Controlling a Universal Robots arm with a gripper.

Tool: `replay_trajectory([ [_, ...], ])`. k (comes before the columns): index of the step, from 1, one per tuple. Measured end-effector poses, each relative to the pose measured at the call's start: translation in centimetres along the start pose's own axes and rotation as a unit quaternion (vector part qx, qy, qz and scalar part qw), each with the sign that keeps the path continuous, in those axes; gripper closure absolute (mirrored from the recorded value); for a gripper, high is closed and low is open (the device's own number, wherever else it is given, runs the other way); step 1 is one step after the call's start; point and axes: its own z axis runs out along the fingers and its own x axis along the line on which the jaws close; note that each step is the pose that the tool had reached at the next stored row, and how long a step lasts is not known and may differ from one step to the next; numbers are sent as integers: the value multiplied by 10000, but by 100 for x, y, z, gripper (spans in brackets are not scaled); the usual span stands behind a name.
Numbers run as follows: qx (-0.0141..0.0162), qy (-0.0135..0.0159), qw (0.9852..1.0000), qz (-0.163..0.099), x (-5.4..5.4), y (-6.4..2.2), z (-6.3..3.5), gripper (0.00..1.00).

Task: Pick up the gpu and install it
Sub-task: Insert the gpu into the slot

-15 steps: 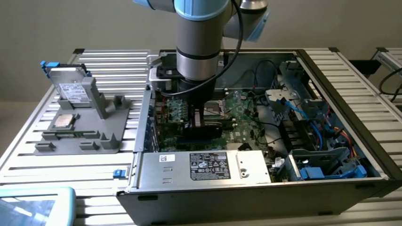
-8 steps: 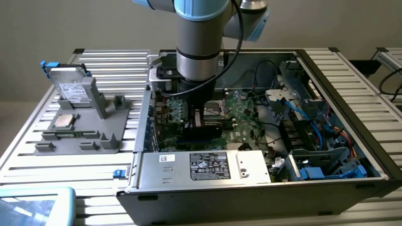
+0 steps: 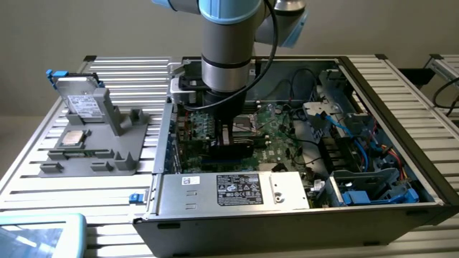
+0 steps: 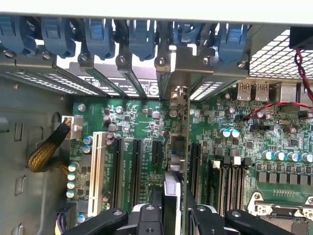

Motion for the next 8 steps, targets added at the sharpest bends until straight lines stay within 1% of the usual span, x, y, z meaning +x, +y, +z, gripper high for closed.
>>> replay_trajectory([
  [4, 0, -7, 10000, 0, 1, 0, -1, 73],
  [8, 0, -31, 10000, -1, 6, 0, -4, 73],
])
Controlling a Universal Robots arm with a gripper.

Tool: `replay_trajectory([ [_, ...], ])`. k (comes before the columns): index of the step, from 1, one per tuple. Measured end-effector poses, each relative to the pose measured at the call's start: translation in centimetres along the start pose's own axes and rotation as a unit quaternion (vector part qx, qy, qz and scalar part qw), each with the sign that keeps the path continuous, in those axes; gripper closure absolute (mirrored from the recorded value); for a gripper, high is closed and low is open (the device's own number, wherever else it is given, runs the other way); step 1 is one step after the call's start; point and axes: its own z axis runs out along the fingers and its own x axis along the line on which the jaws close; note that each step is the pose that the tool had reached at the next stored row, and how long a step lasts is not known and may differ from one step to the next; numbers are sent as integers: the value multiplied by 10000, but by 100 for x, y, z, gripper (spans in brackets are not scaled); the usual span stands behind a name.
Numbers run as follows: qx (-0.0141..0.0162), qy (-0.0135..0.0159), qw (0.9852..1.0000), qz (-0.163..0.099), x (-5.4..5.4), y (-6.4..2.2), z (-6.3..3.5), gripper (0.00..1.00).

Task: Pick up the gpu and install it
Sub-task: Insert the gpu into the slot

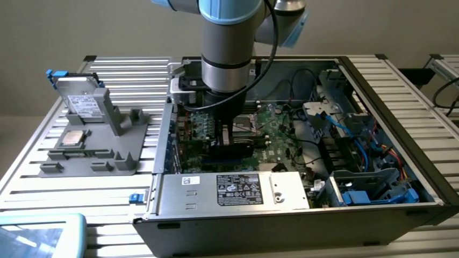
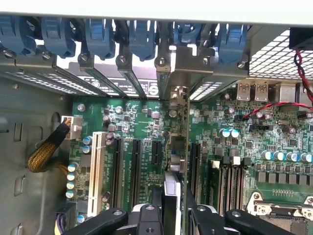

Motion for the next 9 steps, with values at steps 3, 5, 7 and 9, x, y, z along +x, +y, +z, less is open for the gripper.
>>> replay_trajectory([
  [3, 0, -5, 10000, 1, 3, 0, 0, 73],
  [5, -1, -7, 10000, 1, 5, 0, 1, 73],
  [7, -6, -10, 10000, 0, 15, -1, 1, 73],
  [9, -8, -10, 10000, 1, 19, 0, 1, 73],
])
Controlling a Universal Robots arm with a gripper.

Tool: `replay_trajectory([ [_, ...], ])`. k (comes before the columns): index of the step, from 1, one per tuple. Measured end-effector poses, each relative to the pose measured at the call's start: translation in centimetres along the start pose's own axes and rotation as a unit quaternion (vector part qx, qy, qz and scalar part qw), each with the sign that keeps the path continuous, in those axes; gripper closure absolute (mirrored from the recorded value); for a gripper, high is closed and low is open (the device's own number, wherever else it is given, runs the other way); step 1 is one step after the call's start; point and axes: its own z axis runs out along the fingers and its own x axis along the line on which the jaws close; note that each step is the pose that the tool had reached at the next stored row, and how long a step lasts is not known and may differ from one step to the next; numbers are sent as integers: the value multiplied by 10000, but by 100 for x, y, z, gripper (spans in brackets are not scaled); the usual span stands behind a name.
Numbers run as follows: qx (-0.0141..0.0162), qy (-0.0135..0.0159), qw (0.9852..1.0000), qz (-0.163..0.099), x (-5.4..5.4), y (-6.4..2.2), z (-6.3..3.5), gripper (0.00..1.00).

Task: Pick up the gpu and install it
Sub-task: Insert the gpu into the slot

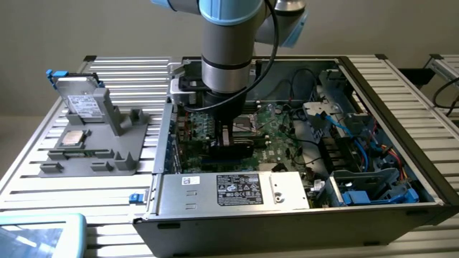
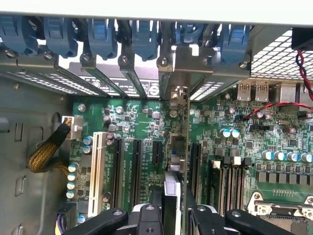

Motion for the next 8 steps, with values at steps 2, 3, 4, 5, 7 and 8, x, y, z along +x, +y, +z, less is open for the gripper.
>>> replay_trajectory([
  [2, -2, -2, 10000, 0, 2, 0, 0, 73],
  [3, -3, -3, 10000, 0, 3, 0, -1, 73],
  [4, -3, -4, 10000, 0, 3, 0, 0, 73],
  [5, -3, -5, 10000, 0, 3, 0, 0, 73],
  [7, -3, -9, 10000, -1, 5, 0, -1, 73],
  [8, -3, -11, 10000, -1, 5, 0, 0, 73],
])
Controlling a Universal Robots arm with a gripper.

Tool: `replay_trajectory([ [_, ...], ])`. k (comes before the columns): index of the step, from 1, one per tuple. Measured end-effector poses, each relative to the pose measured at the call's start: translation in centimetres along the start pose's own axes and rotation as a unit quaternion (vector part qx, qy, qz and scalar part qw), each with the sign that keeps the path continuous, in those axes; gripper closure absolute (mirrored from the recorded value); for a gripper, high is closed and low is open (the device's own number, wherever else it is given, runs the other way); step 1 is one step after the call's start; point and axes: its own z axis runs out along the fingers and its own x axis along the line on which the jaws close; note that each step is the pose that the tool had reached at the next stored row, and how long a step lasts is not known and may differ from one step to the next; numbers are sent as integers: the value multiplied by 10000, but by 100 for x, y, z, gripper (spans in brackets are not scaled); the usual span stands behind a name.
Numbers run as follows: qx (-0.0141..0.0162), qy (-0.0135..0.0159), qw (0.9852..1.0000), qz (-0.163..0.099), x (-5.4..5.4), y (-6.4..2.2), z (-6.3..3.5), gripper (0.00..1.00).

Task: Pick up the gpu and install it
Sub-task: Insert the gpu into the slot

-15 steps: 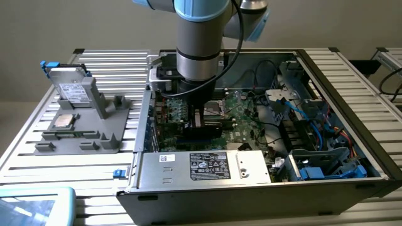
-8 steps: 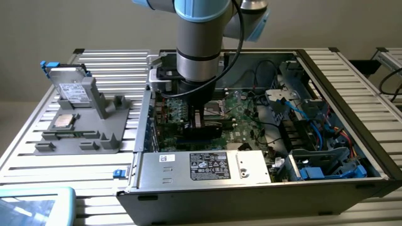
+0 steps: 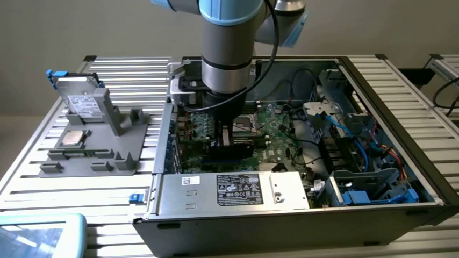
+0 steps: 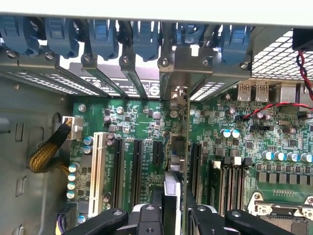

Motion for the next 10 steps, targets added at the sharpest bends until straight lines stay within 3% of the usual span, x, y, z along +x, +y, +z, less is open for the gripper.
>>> replay_trajectory([
  [10, 1, -16, 10000, -1, 8, 0, 0, 73],
])
